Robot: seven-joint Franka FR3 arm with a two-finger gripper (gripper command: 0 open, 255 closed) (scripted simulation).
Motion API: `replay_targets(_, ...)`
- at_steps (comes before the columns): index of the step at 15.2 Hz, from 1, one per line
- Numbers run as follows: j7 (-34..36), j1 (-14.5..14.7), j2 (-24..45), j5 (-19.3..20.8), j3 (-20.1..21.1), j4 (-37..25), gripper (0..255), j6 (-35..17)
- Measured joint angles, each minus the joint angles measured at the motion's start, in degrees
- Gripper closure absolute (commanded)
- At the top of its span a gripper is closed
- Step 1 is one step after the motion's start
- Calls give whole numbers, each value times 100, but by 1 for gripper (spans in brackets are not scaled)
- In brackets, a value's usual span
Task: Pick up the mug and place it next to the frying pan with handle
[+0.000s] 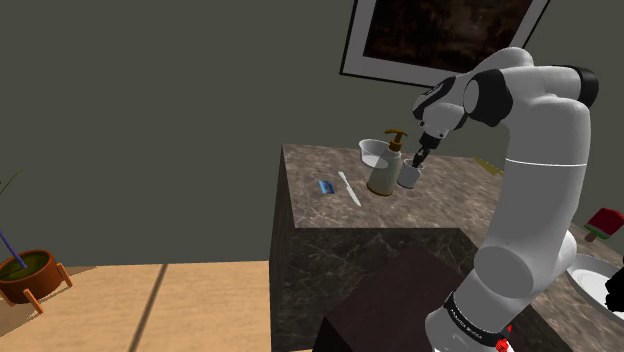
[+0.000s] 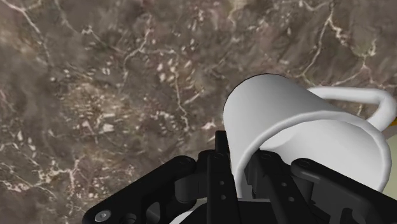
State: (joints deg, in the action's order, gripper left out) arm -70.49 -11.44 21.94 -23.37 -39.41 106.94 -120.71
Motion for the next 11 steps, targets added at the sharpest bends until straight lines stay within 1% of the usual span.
replay_targets(11,265,105,-365,338,-155,-337,255,592)
